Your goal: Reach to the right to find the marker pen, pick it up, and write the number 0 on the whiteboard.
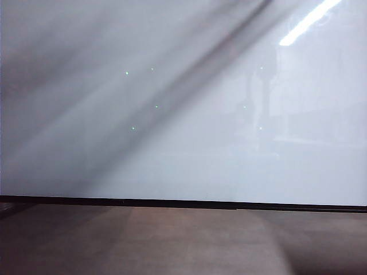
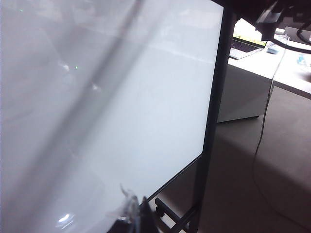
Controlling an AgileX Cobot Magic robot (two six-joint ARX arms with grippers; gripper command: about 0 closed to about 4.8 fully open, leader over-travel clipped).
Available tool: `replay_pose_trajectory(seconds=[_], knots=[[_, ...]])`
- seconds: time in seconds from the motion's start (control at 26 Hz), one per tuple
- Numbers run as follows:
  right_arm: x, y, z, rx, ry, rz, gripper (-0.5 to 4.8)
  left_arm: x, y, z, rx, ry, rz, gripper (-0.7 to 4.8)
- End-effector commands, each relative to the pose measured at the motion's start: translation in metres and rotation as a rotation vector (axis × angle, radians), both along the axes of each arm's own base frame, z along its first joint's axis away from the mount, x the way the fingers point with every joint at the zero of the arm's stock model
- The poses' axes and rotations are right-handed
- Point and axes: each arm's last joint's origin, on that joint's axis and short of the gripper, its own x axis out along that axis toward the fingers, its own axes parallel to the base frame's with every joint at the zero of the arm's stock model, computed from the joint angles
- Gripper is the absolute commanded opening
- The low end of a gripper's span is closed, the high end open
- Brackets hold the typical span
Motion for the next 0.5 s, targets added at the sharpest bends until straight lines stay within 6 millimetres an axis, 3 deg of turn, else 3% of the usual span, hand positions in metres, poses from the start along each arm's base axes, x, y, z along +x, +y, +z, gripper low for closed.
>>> replay_pose_trajectory(seconds=[0.04, 0.5], knots=[[-0.0006, -0.0017, 0.004, 0.002, -0.028, -0.034, -0.02, -0.0011, 0.0012, 0.0019, -0.001, -0.008, 0.003, -0.06], [-0.0023, -0.0104, 0.0024, -0.005, 0.004, -0.085, -0.02, -0.0011, 0.0012, 0.0018, 0.0, -0.008, 0.003, -0.06]])
